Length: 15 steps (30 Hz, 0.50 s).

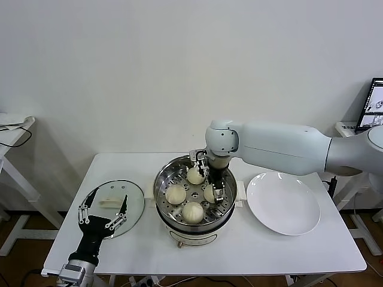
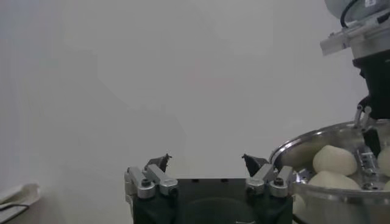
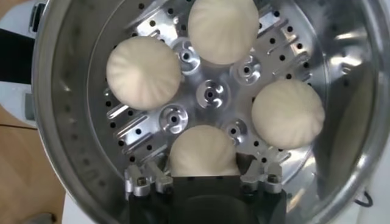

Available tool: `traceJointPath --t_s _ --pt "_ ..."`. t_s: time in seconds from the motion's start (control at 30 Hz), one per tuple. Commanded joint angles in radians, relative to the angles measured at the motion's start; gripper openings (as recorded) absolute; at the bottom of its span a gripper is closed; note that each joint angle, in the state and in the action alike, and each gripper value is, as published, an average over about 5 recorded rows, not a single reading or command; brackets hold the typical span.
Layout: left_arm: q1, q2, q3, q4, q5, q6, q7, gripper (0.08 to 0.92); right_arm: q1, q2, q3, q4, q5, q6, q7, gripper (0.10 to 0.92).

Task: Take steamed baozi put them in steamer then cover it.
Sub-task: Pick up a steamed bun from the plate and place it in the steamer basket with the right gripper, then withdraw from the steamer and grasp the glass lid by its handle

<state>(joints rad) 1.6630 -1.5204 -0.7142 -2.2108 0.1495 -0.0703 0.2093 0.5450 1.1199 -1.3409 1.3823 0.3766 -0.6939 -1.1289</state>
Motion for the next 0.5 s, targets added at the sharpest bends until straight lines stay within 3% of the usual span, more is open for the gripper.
traceJointPath --t_s 0.03,0.3,0.4,0.5 --pt "0.004 -0.001 0.000 -0.004 0.002 -0.001 0.000 0.823 0.041 -0.101 0.126 0.021 0.023 0.024 -0.033 0.822" --pt "-0.005 0.002 -0.010 -0.026 -0.046 0.040 0.020 0.823 0.070 -0.362 0.307 0.092 0.097 0.089 -0.069 0.823" --pt "-0.027 0.006 -0.027 -0.029 -0.092 0.091 0.046 0.823 -0.038 -0.480 0.428 0.137 0.129 0.133 0.005 0.823" --pt "-0.055 0.014 -0.041 -0.020 -0.115 0.133 0.061 0.823 -0.177 -0.587 0.585 0.183 0.194 0.205 0.171 0.823"
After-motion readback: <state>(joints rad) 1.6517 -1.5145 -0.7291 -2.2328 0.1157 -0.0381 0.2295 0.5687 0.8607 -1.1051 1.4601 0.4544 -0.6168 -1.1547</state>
